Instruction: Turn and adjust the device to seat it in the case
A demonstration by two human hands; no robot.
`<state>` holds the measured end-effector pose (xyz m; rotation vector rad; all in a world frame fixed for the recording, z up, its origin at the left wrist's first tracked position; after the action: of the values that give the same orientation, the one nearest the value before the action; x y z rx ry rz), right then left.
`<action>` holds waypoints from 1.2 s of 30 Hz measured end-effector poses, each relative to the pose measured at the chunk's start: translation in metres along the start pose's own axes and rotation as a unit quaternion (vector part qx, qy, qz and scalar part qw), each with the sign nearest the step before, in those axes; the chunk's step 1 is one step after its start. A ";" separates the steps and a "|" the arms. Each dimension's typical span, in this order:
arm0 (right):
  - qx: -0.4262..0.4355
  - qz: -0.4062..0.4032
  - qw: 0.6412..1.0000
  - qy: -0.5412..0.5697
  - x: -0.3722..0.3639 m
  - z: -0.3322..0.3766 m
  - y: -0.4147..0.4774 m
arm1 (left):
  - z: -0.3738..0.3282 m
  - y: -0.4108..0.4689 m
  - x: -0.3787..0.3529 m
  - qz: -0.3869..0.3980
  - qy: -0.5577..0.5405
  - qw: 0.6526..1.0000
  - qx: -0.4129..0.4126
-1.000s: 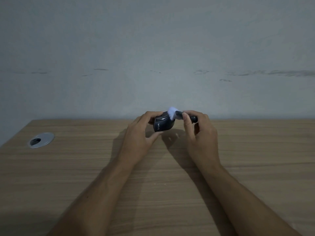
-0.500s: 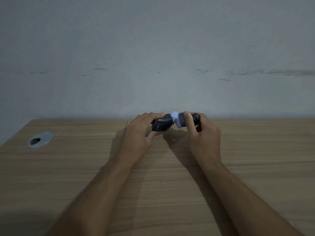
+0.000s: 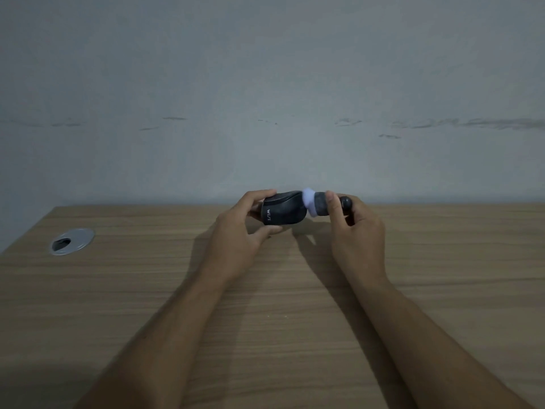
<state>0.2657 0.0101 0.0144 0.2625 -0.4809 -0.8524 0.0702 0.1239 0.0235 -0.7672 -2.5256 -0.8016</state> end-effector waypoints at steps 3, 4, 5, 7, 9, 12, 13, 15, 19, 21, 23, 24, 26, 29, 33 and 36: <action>-0.007 0.013 1.000 0.018 -0.002 -0.002 0.001 | 0.003 0.001 -0.002 0.008 -0.005 1.000 0.013; 0.004 0.018 0.999 0.028 -0.003 0.000 0.000 | 0.004 0.001 -0.002 0.007 -0.001 1.000 0.017; 0.018 0.024 0.999 0.035 -0.004 0.003 -0.001 | 0.005 0.001 0.000 0.003 -0.001 1.000 0.021; 0.049 0.044 0.997 0.037 -0.007 0.007 -0.004 | 0.008 0.001 0.001 -0.008 -0.020 0.999 0.032; 0.072 0.064 0.995 0.027 -0.010 0.008 -0.005 | 0.010 0.000 0.002 -0.012 -0.042 0.998 0.048; 0.042 0.042 0.998 0.023 -0.009 0.002 -0.002 | 0.011 0.001 0.003 -0.012 -0.064 0.996 0.064; 0.022 0.030 0.999 0.023 -0.007 -0.001 0.000 | 0.011 0.001 0.003 -0.010 -0.070 0.995 0.067; -0.005 0.024 0.999 0.022 -0.005 -0.005 0.002 | 0.011 0.001 0.002 -0.006 -0.074 0.995 0.073; 0.034 0.071 0.996 0.039 -0.009 0.003 -0.004 | 0.010 0.001 0.003 -0.016 -0.058 0.995 0.085; 0.074 0.110 0.990 0.050 -0.015 0.009 -0.008 | 0.009 0.000 0.004 -0.021 -0.045 0.995 0.089; 0.085 0.130 0.986 0.058 -0.019 0.011 -0.010 | 0.008 -0.001 0.004 -0.021 -0.041 0.995 0.093; 0.082 0.125 0.987 0.056 -0.019 0.010 -0.009 | 0.007 -0.001 0.003 -0.024 -0.043 0.994 0.093; 0.063 0.090 0.993 0.037 -0.016 0.006 -0.006 | 0.006 -0.002 0.004 -0.040 -0.054 0.994 0.091; 0.029 0.057 0.998 0.003 -0.013 -0.001 -0.003 | 0.006 -0.002 0.003 -0.052 -0.027 0.995 0.086; 0.092 0.113 0.989 0.013 -0.021 0.009 -0.011 | 0.004 -0.003 0.003 -0.042 0.071 0.994 0.068; 0.128 0.155 0.979 0.023 -0.030 0.016 -0.018 | 0.004 0.000 0.002 -0.030 0.088 0.994 0.056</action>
<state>0.2287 0.0217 0.0117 0.4307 -0.5710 -0.4787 0.0678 0.1268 0.0210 -0.5605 -2.4208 -0.7057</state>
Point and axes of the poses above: each hand's wrist, its own y-axis towards the middle knuckle, its own x-axis out of the back of the hand, z = x × y, the point moved 4 cm from there along y, towards the middle knuckle, and after that the axes turned 8 degrees about z, right-handed, at the moved point
